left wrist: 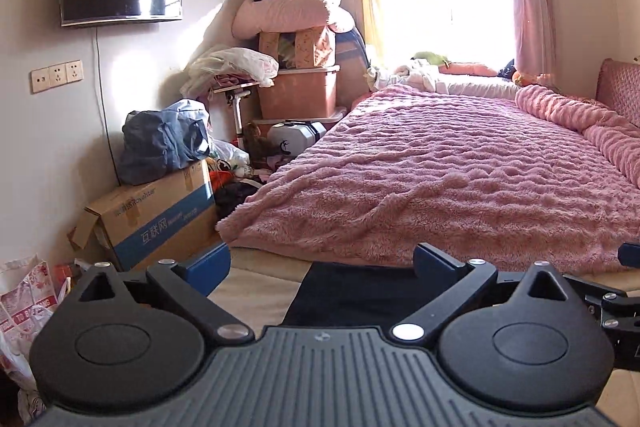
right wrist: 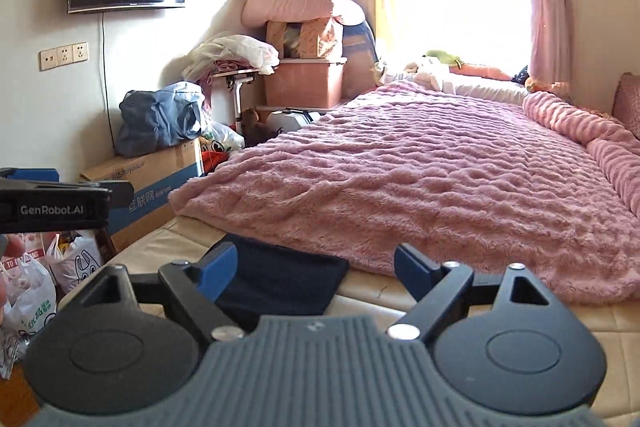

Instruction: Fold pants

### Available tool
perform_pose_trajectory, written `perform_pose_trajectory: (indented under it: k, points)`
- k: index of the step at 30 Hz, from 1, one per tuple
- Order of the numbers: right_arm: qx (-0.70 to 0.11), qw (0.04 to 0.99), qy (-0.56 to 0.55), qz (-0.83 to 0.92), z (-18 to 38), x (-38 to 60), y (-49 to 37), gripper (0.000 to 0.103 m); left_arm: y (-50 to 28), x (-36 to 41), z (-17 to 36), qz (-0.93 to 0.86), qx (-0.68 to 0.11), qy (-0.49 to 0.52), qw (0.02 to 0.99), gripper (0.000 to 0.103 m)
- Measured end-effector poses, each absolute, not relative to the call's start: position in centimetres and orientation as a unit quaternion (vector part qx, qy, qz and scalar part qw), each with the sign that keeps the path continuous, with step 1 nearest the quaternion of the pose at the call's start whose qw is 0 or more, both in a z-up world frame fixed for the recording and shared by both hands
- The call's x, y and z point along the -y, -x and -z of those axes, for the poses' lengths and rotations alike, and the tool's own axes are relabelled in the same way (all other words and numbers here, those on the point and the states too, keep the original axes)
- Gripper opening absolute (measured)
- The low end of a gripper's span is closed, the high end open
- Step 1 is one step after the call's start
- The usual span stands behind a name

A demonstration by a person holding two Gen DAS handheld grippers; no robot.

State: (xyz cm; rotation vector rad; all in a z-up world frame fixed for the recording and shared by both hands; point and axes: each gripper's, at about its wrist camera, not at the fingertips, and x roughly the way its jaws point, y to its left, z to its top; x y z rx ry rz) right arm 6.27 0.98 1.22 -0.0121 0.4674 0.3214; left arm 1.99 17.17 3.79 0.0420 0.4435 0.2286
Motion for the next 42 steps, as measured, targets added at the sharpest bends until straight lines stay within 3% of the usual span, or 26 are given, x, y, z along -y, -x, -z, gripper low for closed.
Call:
perform_pose_trajectory:
  k: [14,42]
  points:
    - [-0.32,0.938,-0.001,-0.135,6.4,-1.0,-1.3,0.082,1.5,-15.4,3.5,-0.106,-0.338,0.004,0.935,0.103]
    - [-0.323,0.937,-0.014,-0.13,6.8,-0.9,-1.1,0.082,2.0,-14.9,3.3,-0.097,-0.339,-0.001,0.936,0.103]
